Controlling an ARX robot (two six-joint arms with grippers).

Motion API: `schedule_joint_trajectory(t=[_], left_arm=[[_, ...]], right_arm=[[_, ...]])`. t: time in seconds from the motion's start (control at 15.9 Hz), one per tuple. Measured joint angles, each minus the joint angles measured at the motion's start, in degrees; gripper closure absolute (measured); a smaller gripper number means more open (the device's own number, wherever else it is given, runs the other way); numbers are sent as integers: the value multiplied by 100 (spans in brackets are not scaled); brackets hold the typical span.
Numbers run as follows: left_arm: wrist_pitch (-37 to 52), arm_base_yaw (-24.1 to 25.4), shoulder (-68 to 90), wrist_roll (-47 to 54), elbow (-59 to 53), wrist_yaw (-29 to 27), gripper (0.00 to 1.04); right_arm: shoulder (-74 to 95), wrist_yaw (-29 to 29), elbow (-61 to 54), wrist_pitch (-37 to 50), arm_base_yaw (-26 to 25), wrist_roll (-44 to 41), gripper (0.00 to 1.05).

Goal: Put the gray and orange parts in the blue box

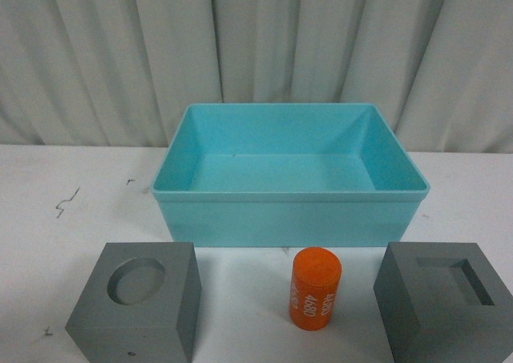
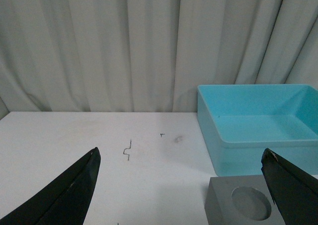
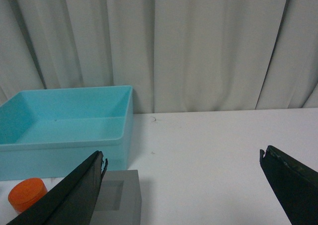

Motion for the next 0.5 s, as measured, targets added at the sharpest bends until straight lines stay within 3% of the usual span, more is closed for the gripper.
schedule_joint_trajectory(t=[0.5], left_arm=[[0, 0, 0, 2, 0, 0, 7]], right_arm=[[0, 0, 0, 0, 0, 0, 6]])
